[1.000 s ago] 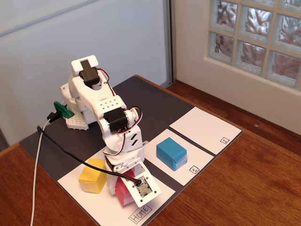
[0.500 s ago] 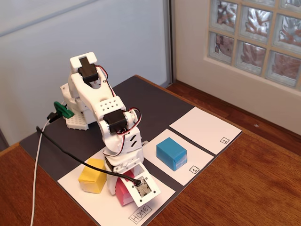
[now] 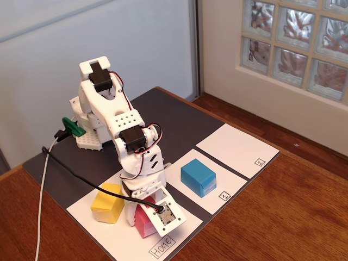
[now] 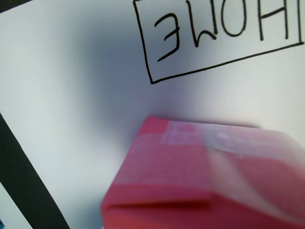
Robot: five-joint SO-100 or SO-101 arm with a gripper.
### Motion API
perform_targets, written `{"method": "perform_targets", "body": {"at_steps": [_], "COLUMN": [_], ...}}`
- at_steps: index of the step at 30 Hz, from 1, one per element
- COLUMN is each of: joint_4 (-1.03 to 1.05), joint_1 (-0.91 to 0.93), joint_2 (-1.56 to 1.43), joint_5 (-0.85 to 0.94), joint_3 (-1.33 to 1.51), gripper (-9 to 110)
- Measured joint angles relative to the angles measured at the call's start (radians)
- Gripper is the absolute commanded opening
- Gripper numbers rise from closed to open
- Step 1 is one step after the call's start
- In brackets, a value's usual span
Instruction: Move box red to home
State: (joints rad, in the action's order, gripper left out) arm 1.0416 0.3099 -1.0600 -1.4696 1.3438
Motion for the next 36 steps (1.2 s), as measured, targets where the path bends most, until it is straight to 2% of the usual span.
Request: {"method": "perform_targets", "body": {"at_steps": [6,12,27,36], "joint_4": [0.000,0.000,0.015,0.106], "joint_1": [0.000,0.000,0.000,0.000], "joint_2": [0.000,0.000,-0.078,-0.213], "joint_5": [0.003,0.003,0.003,0.003], "joint_3": [0.000,0.000,0.002,0.003], "gripper": [23,32,31,30]}}
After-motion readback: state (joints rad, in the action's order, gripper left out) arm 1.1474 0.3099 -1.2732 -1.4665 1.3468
